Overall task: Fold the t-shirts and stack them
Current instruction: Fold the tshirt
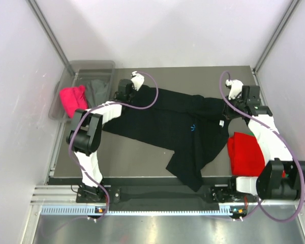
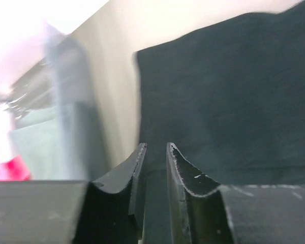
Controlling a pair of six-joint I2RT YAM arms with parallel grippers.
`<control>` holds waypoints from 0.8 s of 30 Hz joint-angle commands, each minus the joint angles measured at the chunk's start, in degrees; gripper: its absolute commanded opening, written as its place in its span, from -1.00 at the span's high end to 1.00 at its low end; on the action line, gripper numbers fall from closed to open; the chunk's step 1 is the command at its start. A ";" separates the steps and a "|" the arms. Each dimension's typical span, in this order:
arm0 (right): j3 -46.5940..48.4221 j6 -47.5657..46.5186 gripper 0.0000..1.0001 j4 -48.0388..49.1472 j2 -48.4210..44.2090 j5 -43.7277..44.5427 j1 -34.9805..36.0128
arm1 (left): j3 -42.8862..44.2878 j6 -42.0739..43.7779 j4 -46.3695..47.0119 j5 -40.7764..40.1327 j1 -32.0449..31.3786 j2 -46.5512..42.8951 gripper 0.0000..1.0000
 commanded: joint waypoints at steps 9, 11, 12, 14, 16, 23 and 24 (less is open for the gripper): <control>10.83 -3.73 1.00 12.32 15.59 5.23 0.20 | 1.22 -6.18 -3.21 2.81 -1.33 0.77 0.48; 15.84 -4.00 0.78 11.02 18.68 6.37 0.20 | 0.25 -6.45 -3.30 2.99 -1.60 -0.20 0.47; 17.42 -3.91 0.68 10.40 20.69 8.73 0.20 | -0.01 -6.80 -3.74 3.08 -1.68 -0.55 0.46; 17.71 -3.91 0.41 10.65 20.19 10.42 0.20 | -0.54 -7.15 -4.35 3.78 -1.77 -1.60 0.46; 12.27 -4.61 0.29 12.94 15.46 10.60 0.20 | -1.16 -7.85 -5.58 4.83 -1.95 -2.48 0.44; 1.35 -16.28 0.32 8.47 8.75 -5.21 2.99 | -2.65 -8.74 -11.21 12.21 -2.30 -5.91 0.41; 1.18 -17.17 0.34 7.68 10.07 -7.31 3.19 | -2.91 -8.74 -11.56 12.65 -2.30 -6.18 0.42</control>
